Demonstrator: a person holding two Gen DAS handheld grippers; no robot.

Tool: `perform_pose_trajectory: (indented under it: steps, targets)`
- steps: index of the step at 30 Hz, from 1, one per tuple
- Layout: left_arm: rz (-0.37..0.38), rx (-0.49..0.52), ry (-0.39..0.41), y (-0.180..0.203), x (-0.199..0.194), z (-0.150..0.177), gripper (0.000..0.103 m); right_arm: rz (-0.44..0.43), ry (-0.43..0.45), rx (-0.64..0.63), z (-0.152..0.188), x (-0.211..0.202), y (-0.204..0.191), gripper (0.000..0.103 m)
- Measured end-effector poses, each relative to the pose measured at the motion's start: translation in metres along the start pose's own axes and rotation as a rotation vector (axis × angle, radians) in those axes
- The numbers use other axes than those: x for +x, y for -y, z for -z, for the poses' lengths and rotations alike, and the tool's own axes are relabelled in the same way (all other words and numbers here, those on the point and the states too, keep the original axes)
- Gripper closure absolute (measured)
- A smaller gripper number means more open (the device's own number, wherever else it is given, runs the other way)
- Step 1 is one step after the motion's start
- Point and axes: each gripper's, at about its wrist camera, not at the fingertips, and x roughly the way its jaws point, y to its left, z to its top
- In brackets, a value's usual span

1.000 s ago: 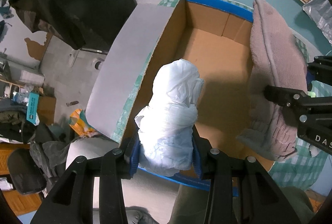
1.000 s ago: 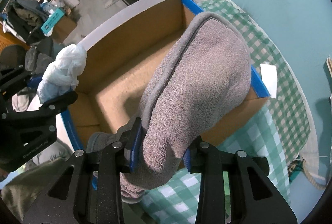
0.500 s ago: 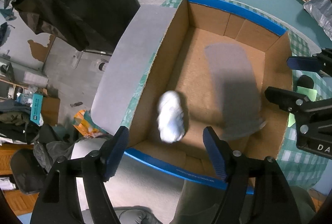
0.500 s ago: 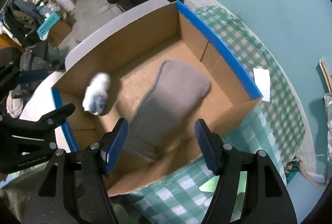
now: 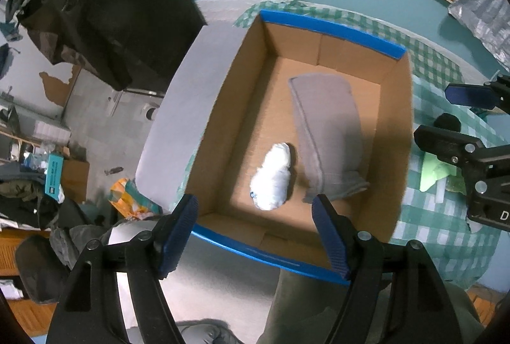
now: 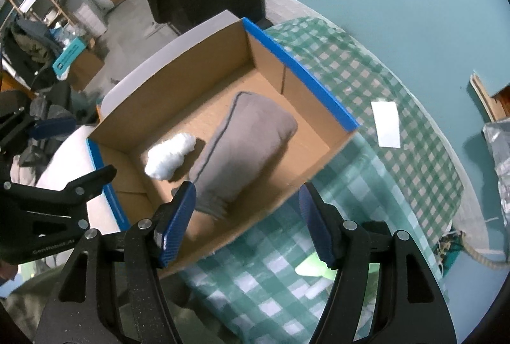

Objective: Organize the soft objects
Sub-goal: 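Move both tools back over the remaining soft items on the table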

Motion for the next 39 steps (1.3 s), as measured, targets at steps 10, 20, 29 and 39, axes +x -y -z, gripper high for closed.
perform_pose_trajectory:
  steps: [10,20,29,39]
  targets:
    - [0.013,0.078,0.031,0.033,-0.017,0.003,0.028,0.023,0.021,0.084,0.032,-0.024,0.025,0.035]
    - [0.029,0.165,0.047,0.073,-0.029,0.002,0.028,0.058,0.031,0.211,0.074,-0.045,0.069,0.035]
    - [0.041,0.251,0.056,0.111,-0.035,0.0,0.028,0.101,0.03,0.36,0.123,-0.062,0.123,0.035]
    - [0.052,0.354,0.044,0.156,-0.031,0.0,0.028,0.137,0.025,0.491,0.175,-0.076,0.163,0.035]
